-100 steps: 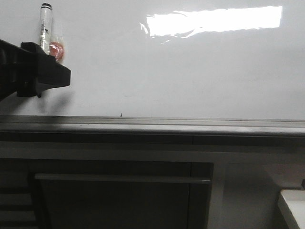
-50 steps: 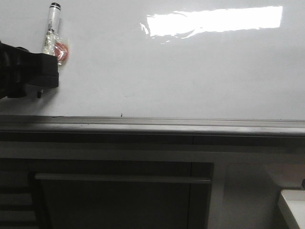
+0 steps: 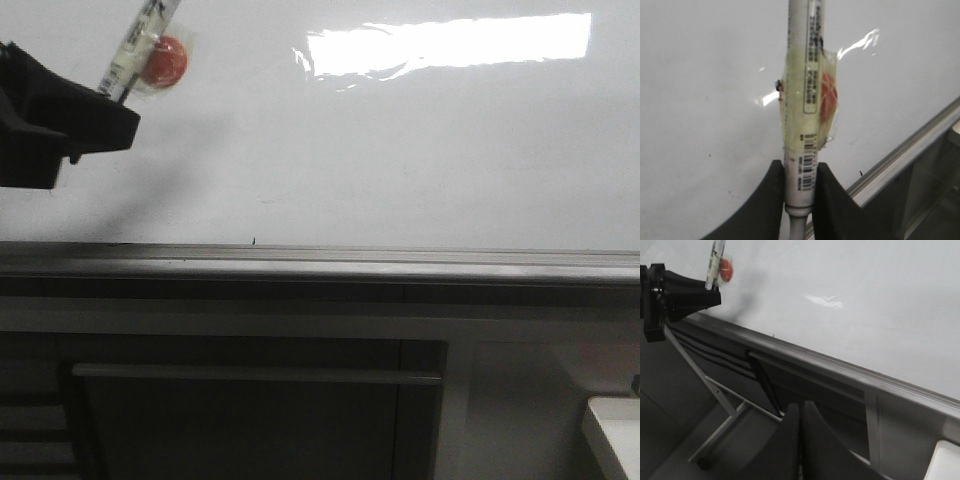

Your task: Write number 0 on whiteboard

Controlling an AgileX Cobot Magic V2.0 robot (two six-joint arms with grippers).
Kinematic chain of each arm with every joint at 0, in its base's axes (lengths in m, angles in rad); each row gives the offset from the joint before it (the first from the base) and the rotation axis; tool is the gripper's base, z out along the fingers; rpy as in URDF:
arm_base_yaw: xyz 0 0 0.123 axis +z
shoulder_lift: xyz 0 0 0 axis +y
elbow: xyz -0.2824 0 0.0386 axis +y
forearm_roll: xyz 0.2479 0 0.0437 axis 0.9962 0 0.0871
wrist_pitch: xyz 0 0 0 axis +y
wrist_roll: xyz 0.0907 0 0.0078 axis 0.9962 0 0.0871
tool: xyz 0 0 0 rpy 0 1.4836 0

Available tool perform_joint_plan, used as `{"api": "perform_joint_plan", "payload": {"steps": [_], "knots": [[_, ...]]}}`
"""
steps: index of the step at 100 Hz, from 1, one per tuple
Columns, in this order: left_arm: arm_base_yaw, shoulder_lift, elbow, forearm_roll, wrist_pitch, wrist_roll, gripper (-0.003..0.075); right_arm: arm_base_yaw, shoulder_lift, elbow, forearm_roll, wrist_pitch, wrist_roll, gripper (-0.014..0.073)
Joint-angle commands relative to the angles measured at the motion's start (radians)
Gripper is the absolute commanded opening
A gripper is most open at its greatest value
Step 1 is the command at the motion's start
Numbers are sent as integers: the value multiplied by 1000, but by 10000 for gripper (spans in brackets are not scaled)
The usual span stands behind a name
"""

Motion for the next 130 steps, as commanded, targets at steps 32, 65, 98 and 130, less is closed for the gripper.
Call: {"api": "perform_joint_plan", "payload": {"steps": [32, 65, 98, 130], "knots": [[-72, -224, -27, 225, 99, -10, -20, 185, 300, -200, 63, -98, -233, -66], [-259, -234, -27, 311, 296, -10, -20, 434, 491, -235, 76, -210, -358, -22], [-259, -234, -27, 317, 283, -10, -20, 644, 584, -235, 83, -388, -367, 361], [-259, -234, -27, 388, 241, -10, -20, 698, 655, -328, 67, -443, -367, 361]]}}
